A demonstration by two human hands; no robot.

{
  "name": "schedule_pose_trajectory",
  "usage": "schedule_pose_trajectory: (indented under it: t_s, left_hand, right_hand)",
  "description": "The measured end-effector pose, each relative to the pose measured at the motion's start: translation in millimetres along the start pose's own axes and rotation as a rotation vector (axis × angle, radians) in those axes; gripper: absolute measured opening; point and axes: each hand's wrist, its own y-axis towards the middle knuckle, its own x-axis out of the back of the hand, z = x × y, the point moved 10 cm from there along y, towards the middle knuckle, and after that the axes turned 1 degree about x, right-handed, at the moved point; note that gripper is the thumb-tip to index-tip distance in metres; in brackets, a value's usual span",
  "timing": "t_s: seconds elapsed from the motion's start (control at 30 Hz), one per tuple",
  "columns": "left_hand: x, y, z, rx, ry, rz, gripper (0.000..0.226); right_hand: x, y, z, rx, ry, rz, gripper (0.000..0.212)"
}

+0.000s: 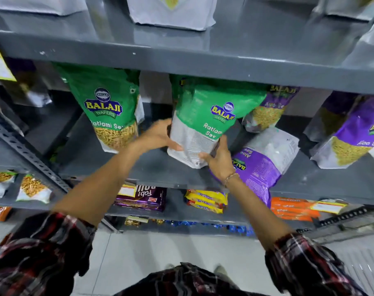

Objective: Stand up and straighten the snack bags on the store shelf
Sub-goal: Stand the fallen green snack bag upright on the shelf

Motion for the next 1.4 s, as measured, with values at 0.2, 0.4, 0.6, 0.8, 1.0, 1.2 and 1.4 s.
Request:
schedule_pose_trajectory:
  t_s: [0.2, 0.4, 0.6, 0.8, 1.0, 1.2, 1.4]
  left_hand:
    - [6, -1, 22, 0.058, 0.026, -0.416, 0.073]
    - [-2, 0, 40, 0.097, 0.050, -0.468, 0.077]
    - [-11, -14, 44, 0.113, -0.008, -0.548, 0.073]
    - [-52, -40, 36, 0.072, -0.189, -0.606, 0.029]
    - [-71, -34, 20, -0.040, -0.100, -0.501, 0.031]
    - [-68, -40, 24, -0.051, -0.091, -0.547, 0.047]
    - [-52, -38, 22, -0.049, -0.117, -0.572, 0.062]
  right_hand:
    - [-4, 48, -11, -0.052, -0.165, 0.103, 0.065]
    - [-13, 56, -25, -0.075, -0.228, 0.142, 0.068]
    - [-13, 56, -48, -0.153, -0.261, 0.149, 0.055]
    - [-6, 53, -54, -0.225, -0.256, 0.096, 0.036]
    - [0, 53, -60, -0.215, -0.310, 0.077, 0.023]
    - [-1, 37, -55, -0.184, -0.319, 0.132, 0.033]
    - [-47, 11, -51, -0.181, -0.232, 0.402, 0.038]
